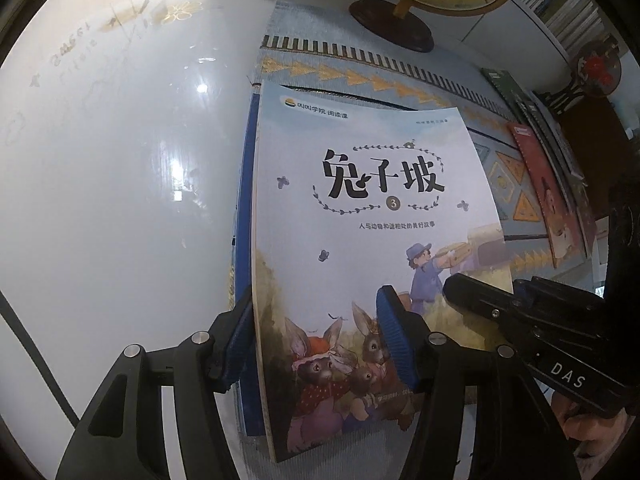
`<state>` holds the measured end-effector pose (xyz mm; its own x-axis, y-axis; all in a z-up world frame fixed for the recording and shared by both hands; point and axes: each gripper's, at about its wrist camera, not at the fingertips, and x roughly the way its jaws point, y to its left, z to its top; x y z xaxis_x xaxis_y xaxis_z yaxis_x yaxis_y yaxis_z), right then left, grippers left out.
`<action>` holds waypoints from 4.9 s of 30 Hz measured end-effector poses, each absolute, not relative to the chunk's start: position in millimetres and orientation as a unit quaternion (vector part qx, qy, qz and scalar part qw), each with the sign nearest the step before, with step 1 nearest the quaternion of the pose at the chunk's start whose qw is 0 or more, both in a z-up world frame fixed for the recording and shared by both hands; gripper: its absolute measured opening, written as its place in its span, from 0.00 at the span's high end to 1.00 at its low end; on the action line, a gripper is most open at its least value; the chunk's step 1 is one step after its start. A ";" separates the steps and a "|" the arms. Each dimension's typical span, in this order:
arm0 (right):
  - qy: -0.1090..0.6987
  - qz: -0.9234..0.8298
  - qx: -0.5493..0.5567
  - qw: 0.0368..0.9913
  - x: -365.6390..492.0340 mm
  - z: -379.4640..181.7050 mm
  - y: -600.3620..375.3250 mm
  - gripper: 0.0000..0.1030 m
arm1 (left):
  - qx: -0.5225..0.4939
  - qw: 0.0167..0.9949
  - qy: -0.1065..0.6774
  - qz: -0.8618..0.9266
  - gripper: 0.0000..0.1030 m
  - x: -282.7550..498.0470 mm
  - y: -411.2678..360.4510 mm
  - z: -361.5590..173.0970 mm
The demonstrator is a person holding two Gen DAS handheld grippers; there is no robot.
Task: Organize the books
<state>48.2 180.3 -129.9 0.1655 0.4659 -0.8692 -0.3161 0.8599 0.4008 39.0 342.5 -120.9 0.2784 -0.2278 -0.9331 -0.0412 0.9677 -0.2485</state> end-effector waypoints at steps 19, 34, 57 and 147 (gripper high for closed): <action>0.593 0.226 0.112 0.765 55.8 -119.2 137.6 0.54 | -0.143 0.800 0.580 0.050 0.44 23.4 385.7 -99.5; 0.559 0.239 0.115 0.785 39.7 -80.5 19.9 0.54 | -0.143 0.809 0.570 0.015 0.44 31.7 265.2 -82.0; 0.522 0.110 0.156 0.831 121.2 -69.8 -248.7 0.51 | -0.114 0.814 0.559 -0.109 0.37 118.8 16.9 -87.7; 0.487 0.228 0.141 0.831 38.2 -81.9 -241.8 0.47 | -0.098 0.799 0.569 -0.170 0.24 67.5 -19.9 -97.0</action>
<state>38.2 -241.8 -81.9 0.4204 0.5167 -0.7459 -0.2425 0.8561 0.4564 67.5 -19.9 -97.0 0.2948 -0.3823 -0.8757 0.1603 0.9233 -0.3491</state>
